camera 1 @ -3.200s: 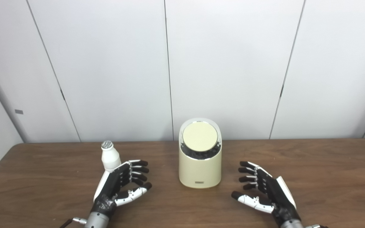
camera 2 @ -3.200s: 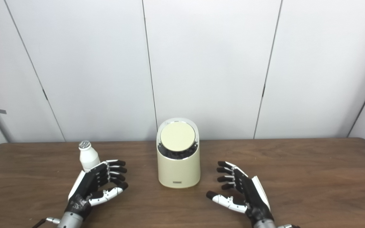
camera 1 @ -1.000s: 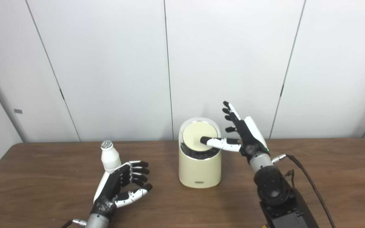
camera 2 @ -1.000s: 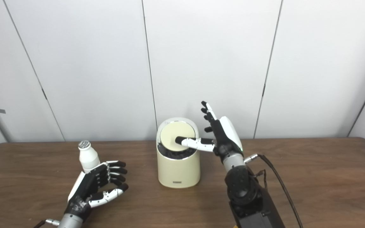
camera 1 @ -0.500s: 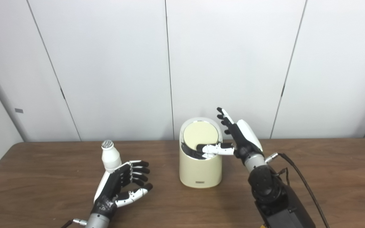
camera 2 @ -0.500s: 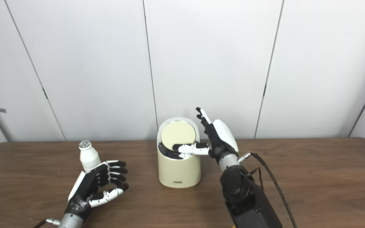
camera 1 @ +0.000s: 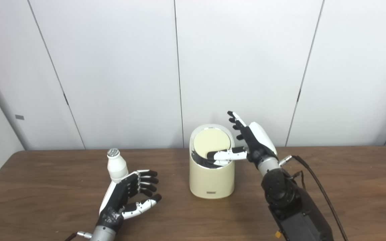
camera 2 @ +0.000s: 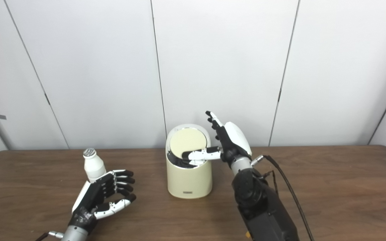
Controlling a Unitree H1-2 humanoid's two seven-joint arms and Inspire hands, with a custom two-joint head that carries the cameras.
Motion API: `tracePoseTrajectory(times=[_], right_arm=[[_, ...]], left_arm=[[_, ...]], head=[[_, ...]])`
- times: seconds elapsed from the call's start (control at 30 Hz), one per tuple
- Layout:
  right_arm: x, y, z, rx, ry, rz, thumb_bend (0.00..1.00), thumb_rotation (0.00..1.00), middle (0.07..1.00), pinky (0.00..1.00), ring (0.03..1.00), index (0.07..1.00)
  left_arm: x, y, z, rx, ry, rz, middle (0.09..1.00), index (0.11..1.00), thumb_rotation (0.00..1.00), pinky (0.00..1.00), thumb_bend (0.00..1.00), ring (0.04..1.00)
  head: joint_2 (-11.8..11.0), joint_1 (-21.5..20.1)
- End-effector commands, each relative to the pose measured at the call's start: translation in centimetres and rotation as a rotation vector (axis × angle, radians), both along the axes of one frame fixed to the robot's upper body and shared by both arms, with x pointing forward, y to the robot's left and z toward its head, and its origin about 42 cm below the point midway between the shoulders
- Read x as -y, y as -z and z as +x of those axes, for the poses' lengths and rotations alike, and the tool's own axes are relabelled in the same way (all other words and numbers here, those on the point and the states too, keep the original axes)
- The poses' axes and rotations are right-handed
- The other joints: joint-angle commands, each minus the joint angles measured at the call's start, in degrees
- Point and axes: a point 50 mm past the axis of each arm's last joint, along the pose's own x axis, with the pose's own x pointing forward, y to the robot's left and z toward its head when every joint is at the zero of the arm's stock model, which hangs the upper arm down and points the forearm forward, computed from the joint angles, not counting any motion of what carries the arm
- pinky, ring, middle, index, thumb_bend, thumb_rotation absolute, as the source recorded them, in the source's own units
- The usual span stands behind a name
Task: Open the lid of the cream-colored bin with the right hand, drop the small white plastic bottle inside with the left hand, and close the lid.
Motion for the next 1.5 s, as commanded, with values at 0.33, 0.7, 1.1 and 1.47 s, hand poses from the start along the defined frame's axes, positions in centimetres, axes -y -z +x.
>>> tracePoseTrajectory(times=[0.33,0.7,1.1,1.47], right_arm=[[-1.7,-4.3,0.5,0.029,0.048,-0.139,0.80,0.36,0.923,0.65,0.862,0.937],[-1.9,-5.1,-0.1,-0.024,0.048,-0.210,0.86,0.16,0.933,0.61,0.839,0.913],[-1.7,-4.4,-0.6,-0.077,0.040,-0.248,0.85,0.05,0.939,0.65,0.846,0.905],[-0.7,-6.7,-2.0,0.052,0.034,-0.092,0.85,0.30,0.898,0.68,0.854,0.880]], left_arm=[[0.7,2.3,-1.8,-0.070,0.001,-0.018,0.648,0.688,0.00,0.53,0.58,0.580],[0.9,2.1,-1.7,-0.074,0.002,-0.023,0.651,0.689,0.00,0.54,0.58,0.583],[0.7,1.9,-1.9,-0.073,-0.002,-0.013,0.651,0.691,0.00,0.54,0.57,0.581],[0.7,2.0,-1.7,-0.074,0.005,-0.009,0.649,0.689,0.00,0.54,0.57,0.584]], head=[[0.66,0.13],[1.34,0.59],[1.68,0.60],[1.41,0.36]])
